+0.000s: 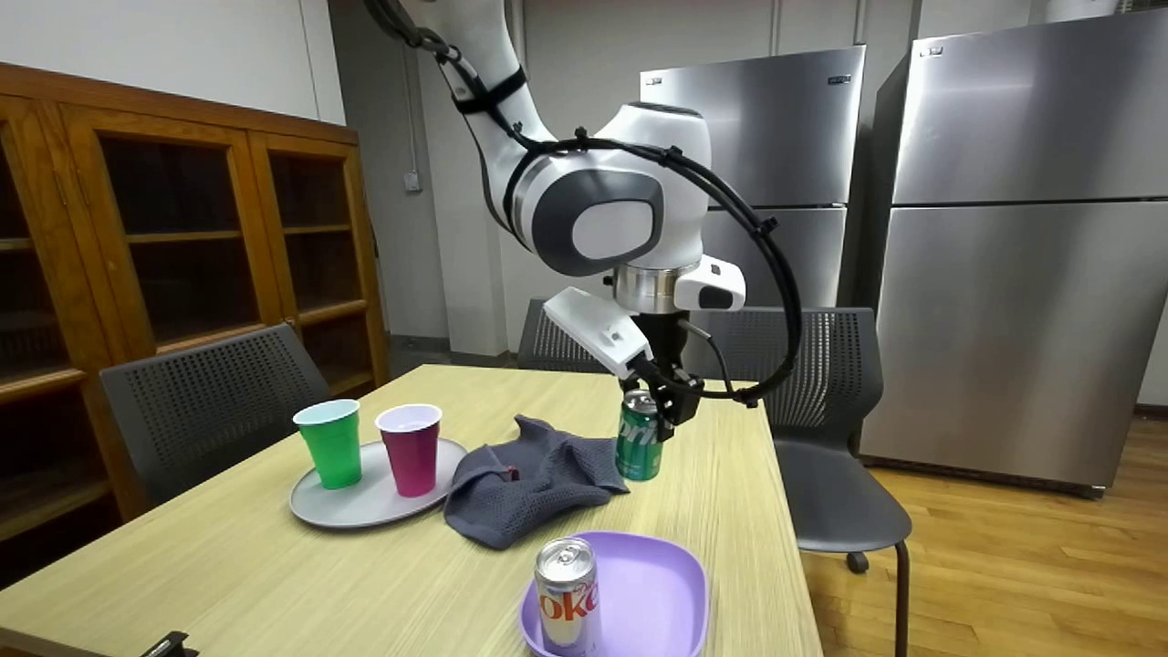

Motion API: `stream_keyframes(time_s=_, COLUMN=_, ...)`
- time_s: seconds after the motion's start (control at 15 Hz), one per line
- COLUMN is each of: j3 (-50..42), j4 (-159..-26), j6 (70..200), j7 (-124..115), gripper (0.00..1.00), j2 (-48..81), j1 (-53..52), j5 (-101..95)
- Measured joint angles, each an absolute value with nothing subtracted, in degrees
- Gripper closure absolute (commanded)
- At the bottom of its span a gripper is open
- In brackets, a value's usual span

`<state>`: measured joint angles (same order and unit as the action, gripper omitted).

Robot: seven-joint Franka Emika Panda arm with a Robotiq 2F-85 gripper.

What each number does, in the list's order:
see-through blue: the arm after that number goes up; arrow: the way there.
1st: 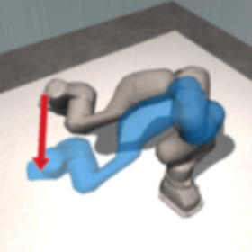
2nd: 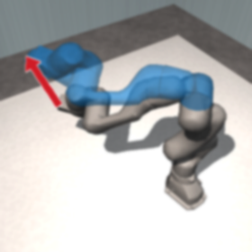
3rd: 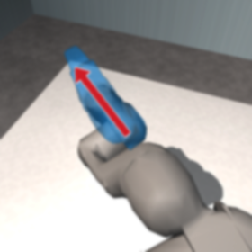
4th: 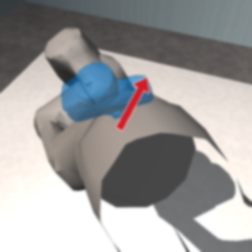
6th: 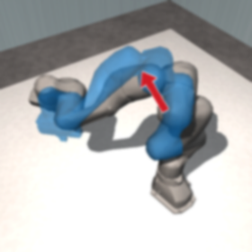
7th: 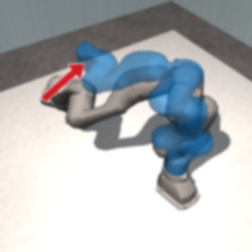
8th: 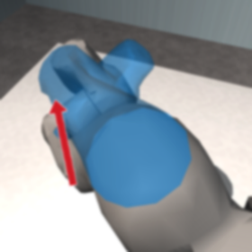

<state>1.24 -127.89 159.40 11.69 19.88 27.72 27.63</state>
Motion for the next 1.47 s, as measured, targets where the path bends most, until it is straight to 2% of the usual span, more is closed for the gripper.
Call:
stream_keyframes(time_s=0.47, j3=-0.6, j4=-133.4, j6=160.4, j7=16.3, gripper=0.61, j2=17.4, j1=27.5, j5=27.6)
stream_keyframes(time_s=1.47, j3=-1.5, j4=-143.2, j6=173.5, j7=17.3, gripper=0.61, j2=17.5, j1=26.9, j5=26.6)
